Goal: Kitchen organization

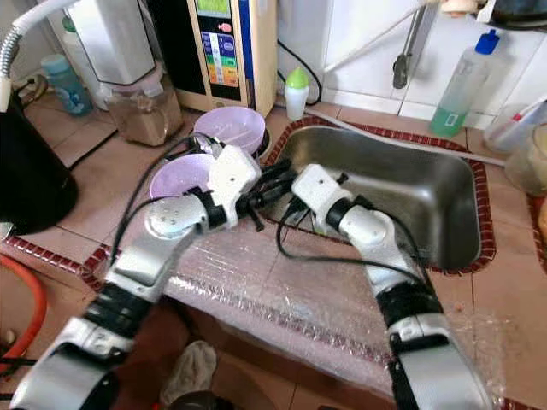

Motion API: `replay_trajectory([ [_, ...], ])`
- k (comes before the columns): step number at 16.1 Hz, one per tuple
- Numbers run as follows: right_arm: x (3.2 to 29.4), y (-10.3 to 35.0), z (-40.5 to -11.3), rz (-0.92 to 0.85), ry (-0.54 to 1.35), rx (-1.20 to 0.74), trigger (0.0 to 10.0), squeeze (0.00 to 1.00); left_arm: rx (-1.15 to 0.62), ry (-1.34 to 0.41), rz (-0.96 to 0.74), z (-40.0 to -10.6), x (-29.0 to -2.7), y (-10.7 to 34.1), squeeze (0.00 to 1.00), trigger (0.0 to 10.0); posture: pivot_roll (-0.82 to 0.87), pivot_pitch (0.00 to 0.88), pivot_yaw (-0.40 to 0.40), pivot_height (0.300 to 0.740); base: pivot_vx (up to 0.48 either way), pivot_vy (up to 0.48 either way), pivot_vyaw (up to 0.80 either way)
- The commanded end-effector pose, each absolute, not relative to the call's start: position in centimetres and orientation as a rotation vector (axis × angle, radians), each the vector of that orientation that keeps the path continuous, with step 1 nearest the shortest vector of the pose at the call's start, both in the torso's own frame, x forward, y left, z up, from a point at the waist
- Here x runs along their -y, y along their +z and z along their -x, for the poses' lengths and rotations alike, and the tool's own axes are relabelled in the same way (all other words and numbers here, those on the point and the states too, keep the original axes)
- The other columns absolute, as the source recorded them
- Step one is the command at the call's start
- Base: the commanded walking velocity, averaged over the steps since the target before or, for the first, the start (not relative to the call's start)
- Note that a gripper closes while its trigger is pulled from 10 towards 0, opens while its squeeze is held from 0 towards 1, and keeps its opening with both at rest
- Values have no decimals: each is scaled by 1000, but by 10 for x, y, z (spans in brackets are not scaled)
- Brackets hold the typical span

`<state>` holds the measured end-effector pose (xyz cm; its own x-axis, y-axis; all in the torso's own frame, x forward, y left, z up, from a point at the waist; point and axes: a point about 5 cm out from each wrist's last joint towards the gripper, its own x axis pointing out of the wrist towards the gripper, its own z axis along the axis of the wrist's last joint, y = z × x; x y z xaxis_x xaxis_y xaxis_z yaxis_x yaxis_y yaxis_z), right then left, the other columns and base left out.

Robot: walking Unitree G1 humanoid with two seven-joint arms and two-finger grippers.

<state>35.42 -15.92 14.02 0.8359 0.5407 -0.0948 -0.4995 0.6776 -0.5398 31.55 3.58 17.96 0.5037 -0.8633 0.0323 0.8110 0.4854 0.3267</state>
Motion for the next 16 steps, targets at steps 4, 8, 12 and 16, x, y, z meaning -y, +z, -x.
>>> replay_trajectory([
  [4, 200, 146, -372, 586, 326, 0, 0, 0, 169, -1086, -363, -306, -38, 170, 1000, 10000, 26, 11, 86, 740, 0, 0, 0],
  [8, 208, 130, -375, 489, 195, -113, 0, 0, 110, -1119, -380, -300, -40, 160, 1000, 10000, 28, 15, 85, 740, 0, 0, 0],
  [12, 215, 111, -372, 393, 89, -233, 10000, 1000, 88, -1109, -408, -301, -42, 158, 1000, 10000, 38, 17, 78, 740, 0, 0, 0],
  [16, 223, 106, -370, 316, 35, -276, 10000, 1000, 80, -1107, -424, -301, -43, 156, 1000, 10000, 36, 15, 76, 740, 0, 0, 0],
])
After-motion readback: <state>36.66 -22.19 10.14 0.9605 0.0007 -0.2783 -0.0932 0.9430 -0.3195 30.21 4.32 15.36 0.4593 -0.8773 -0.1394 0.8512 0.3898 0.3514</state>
